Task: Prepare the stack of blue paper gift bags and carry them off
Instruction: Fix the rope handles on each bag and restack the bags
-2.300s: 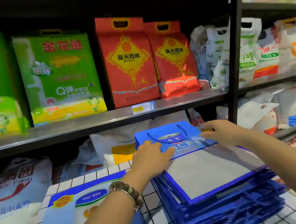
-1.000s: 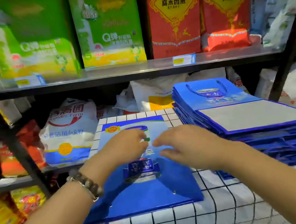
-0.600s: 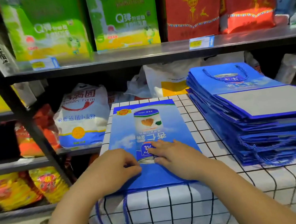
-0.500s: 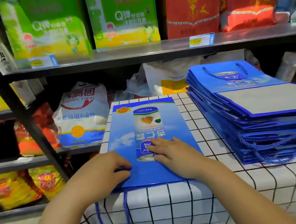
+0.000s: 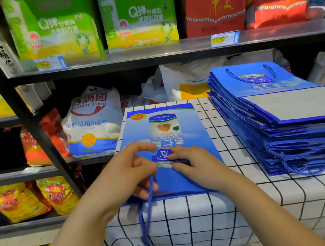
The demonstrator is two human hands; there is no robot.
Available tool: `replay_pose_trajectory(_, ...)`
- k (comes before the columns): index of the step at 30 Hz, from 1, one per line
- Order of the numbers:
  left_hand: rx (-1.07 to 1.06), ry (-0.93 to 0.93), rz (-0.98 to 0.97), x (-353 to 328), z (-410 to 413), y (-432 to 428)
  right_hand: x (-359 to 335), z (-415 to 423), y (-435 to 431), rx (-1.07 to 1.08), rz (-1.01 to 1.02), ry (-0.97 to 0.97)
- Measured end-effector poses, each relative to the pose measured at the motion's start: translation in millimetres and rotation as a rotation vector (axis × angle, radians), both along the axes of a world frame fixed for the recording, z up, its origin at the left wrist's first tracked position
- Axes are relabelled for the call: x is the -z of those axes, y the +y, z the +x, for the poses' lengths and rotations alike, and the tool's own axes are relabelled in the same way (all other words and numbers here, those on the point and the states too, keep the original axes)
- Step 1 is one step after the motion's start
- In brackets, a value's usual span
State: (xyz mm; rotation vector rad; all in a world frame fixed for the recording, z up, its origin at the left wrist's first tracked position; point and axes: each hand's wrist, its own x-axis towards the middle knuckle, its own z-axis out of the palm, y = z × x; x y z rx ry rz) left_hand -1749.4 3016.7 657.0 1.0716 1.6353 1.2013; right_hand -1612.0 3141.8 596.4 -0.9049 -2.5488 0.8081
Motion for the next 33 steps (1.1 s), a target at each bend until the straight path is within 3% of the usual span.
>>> replay_pose_trajectory(5, -0.132, -0.45, 0.099, 1.2, 13.2, 8.1, -10.2, 10.8, -10.7, 0.016, -0.284, 0.349)
replay_pose_trajectory(8, -0.142, -0.608, 0.157, 0.6, 20.7, 14.5, -20.9, 19.2, -13.9, -0.064, -0.523, 0.325)
replay_pose_trajectory(11, -0.119, -0.71, 0.231, -5.2, 28.3, 20.0, -24.9, 20.1, -17.3, -0.175, -0.555, 0.163)
replay_pose_trajectory(14, -0.111, -0.564, 0.247, -10.0, 35.1, 26.6, -26.7, 18.4, -23.8, -0.179, -0.477, 0.041)
replay_pose_trajectory(19, -0.157, -0.112, 0.174, -3.9, 30.2, 36.7, -38.7, 30.8, -11.9, 0.048, -0.636, 0.287)
replay_pose_trajectory(24, 0.15, 0.334, -0.009, 22.6, 42.8, 36.4, -44.9, 36.9, 3.4, 0.155, -0.611, 0.365)
replay_pose_trajectory(28, 0.166, 0.44, -0.085, 29.9, 44.1, 42.2, -40.5, 39.2, 8.0, 0.21, -0.625, 0.361)
replay_pose_trajectory(30, 0.138, 0.585, -0.057, 29.0, 44.2, 44.0, -35.2, 41.5, 11.9, 0.305, -0.559, 0.394)
replay_pose_trajectory(33, 0.141, 0.632, 0.001, 30.6, 47.0, 47.0, -24.5, 49.4, 12.5, 0.41, -0.208, 0.469)
